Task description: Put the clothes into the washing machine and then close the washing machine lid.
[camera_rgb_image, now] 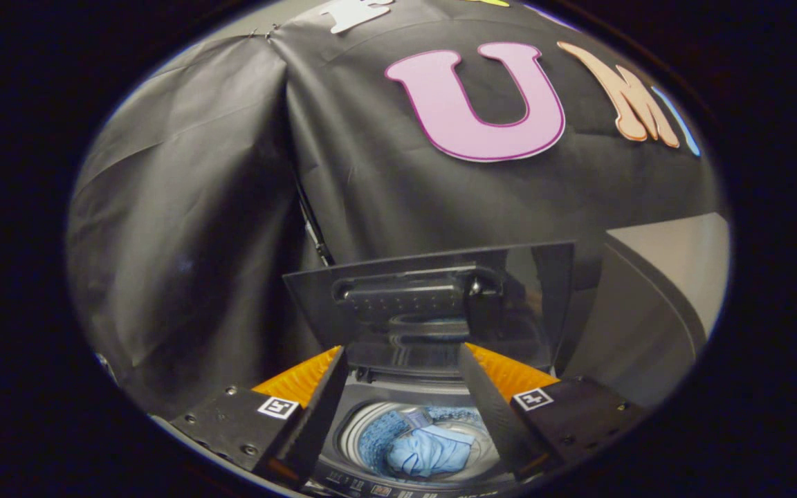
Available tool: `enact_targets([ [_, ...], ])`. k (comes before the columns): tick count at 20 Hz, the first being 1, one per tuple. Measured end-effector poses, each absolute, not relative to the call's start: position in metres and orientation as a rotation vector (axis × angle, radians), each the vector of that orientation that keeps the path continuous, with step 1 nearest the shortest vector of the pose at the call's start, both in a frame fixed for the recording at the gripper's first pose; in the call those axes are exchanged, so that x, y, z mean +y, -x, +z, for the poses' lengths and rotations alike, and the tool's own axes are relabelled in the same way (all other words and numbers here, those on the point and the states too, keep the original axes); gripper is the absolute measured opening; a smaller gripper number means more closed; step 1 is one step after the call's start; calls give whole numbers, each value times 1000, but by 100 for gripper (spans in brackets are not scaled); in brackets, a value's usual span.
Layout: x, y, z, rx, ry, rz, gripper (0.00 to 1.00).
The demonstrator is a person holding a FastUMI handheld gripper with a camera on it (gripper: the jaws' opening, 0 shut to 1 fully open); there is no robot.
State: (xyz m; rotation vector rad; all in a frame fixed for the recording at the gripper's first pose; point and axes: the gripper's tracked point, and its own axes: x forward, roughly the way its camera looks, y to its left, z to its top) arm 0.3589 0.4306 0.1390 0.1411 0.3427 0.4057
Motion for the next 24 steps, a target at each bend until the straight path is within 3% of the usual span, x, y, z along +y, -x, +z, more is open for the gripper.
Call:
enact_targets([
  [8,426,-438,203,118,-51,265,96],
  [13,414,-491,176,221,-13,161,96],
  [20,414,-483,170,276,-11,206,98],
  [24,406,-444,169,296,-6,222,98],
])
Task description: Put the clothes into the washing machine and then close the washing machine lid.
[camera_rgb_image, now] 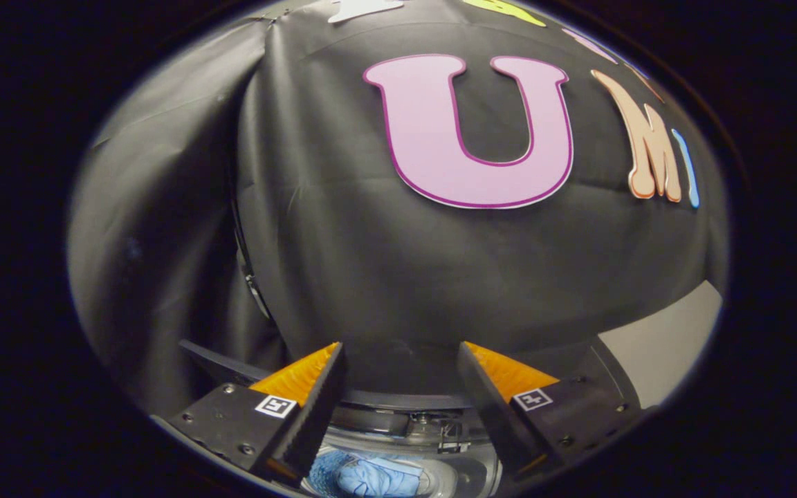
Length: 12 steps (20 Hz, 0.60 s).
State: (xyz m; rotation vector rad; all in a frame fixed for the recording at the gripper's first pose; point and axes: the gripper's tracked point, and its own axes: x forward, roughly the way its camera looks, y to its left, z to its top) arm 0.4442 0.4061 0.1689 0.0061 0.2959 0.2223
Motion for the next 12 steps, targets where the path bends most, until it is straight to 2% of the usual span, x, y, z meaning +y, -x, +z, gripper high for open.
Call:
enact_targets([
  [5,405,-374,151,300,-38,293,98],
  [12,366,-295,163,171,-110,314,97],
])
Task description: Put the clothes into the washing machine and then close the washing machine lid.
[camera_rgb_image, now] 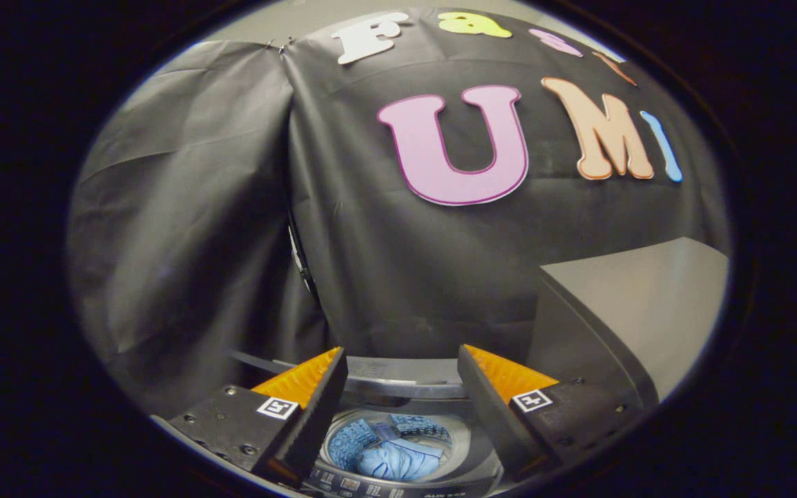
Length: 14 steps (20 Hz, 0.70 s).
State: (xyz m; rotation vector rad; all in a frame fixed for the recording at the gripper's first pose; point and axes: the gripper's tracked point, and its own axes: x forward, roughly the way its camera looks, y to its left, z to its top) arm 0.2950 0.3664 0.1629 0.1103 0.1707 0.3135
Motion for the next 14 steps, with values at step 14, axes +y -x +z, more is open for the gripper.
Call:
enact_targets([
  [14,216,-133,243,-113,-93,220,96],
])
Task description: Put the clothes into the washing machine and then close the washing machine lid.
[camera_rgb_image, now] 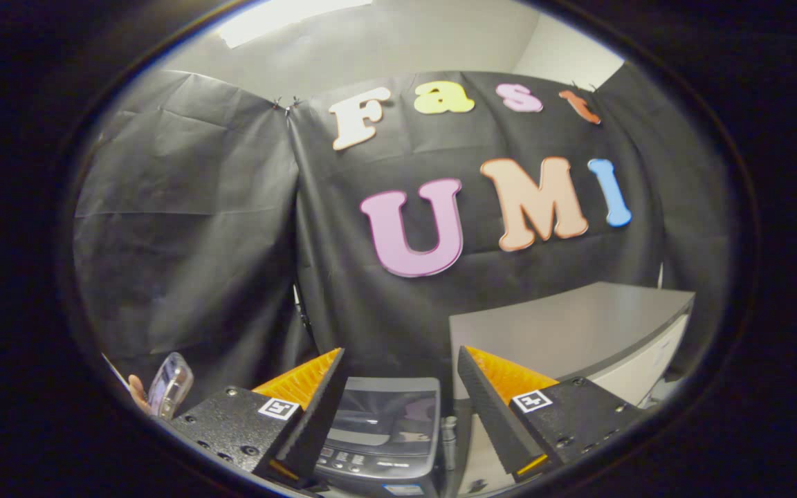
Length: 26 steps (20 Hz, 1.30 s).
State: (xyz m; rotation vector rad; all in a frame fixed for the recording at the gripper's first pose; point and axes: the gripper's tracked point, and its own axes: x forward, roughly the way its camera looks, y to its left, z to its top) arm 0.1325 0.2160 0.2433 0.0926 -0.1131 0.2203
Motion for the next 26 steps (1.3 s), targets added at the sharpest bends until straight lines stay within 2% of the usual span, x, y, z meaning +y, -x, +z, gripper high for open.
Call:
enact_targets([
  [4,141,-91,235,-144,-52,138,96],
  [7,103,-62,219,-223,17,146,96],
  [11,51,-50,145,-186,141,126,96],
  [16,31,-31,71,-112,56,178,96],
  [26,52,-26,6,63,-85,307,97],
])
